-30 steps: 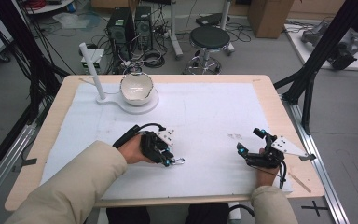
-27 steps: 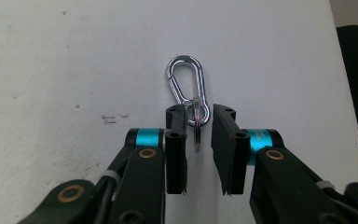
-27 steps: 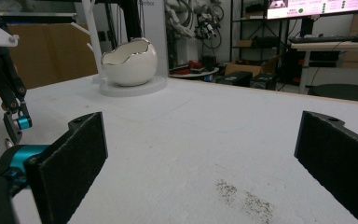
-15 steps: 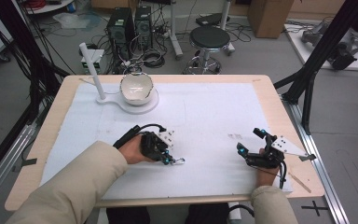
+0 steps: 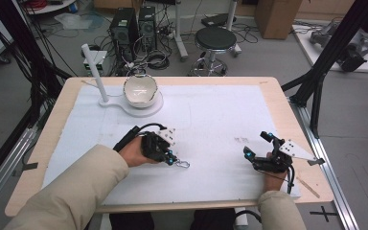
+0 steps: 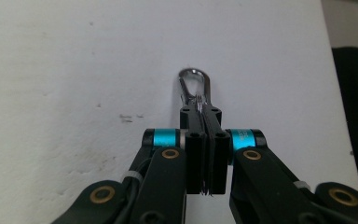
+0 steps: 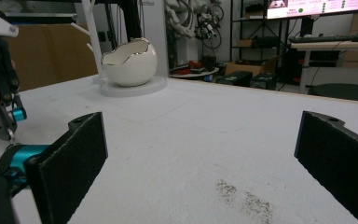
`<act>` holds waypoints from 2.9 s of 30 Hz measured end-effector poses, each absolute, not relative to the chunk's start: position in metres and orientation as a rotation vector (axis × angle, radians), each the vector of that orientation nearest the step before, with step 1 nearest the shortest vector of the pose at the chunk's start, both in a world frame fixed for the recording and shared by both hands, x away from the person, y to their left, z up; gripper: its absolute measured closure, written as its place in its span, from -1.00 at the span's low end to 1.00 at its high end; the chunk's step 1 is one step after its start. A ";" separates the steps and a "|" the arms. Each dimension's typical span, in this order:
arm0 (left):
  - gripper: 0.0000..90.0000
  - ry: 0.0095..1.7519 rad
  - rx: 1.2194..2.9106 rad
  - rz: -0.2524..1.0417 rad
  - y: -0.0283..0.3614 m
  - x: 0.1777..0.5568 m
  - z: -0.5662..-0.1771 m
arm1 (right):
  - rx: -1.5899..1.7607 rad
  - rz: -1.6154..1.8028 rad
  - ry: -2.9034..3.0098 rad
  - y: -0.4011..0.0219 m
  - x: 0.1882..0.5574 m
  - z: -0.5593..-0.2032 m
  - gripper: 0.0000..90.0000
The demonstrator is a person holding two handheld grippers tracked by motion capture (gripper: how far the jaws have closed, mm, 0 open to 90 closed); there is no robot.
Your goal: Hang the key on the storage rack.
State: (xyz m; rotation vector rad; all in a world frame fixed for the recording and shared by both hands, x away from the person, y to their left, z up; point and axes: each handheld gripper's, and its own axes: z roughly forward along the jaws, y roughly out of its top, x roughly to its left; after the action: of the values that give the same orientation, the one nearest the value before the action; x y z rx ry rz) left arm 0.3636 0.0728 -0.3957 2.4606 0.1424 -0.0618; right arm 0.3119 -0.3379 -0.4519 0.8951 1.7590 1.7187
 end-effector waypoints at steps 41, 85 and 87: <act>0.96 0.510 1.956 0.277 0.321 0.431 -0.240 | 0.903 1.704 1.770 -0.336 0.313 -0.452 -0.97; 0.96 0.670 2.024 0.196 0.376 0.507 -0.289 | 0.917 1.698 1.771 -0.337 0.314 -0.451 -0.97; 0.96 0.676 2.026 0.198 0.378 0.508 -0.290 | 0.925 1.699 1.771 -0.337 0.314 -0.451 -0.97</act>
State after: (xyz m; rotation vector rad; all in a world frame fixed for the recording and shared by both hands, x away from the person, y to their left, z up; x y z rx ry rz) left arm 0.5083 0.3778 -0.2902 2.0260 0.6760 0.1977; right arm 0.3138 -0.3368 -0.4514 0.9247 1.7711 1.6988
